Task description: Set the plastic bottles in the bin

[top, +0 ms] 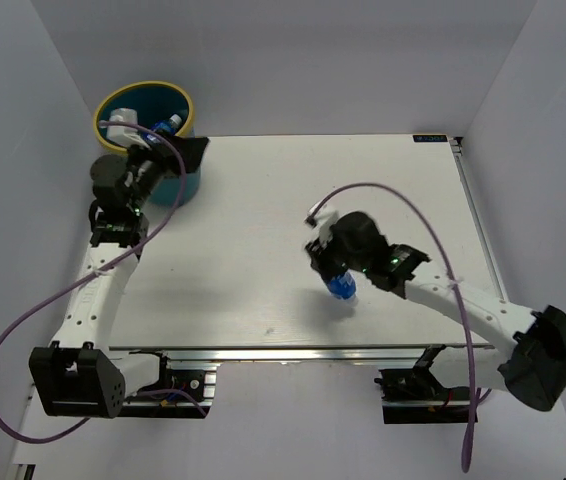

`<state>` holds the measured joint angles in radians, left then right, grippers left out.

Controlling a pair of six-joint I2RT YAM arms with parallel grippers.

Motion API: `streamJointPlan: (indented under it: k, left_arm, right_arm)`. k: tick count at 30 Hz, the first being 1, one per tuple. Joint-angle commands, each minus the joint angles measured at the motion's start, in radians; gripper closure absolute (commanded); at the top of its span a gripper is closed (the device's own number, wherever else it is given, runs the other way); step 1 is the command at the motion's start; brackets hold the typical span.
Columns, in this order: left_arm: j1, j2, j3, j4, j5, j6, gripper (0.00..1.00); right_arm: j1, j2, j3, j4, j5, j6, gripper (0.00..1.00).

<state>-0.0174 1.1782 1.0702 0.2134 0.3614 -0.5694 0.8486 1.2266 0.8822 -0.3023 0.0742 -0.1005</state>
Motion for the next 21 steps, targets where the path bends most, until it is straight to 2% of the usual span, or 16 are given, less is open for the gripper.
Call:
streamJointPlan:
  k: [1, 7, 11, 15, 21]
  left_arm:
    - [-0.138, -0.006, -0.056, 0.11, 0.115, 0.012, 0.02]
    - [-0.279, 0.067, -0.183, 0.311, 0.445, 0.048, 0.02]
    - [-0.358, 0.093, -0.246, 0.34, 0.481, 0.101, 0.02]
    - [-0.458, 0.159, -0.243, 0.304, 0.479, 0.137, 0.02]
    - [-0.55, 0.259, -0.217, 0.284, 0.479, 0.175, 0.02]
  right_arm:
    - [-0.141, -0.075, -0.003, 0.282, -0.209, 0.194, 0.67]
    - [-0.265, -0.044, 0.083, 0.374, -0.379, 0.432, 0.69]
    - [-0.367, 0.007, 0.109, 0.462, -0.589, 0.574, 0.72]
    - [-0.375, 0.037, 0.141, 0.517, -0.669, 0.62, 0.73]
    - [-0.378, 0.074, 0.159, 0.598, -0.763, 0.725, 0.72]
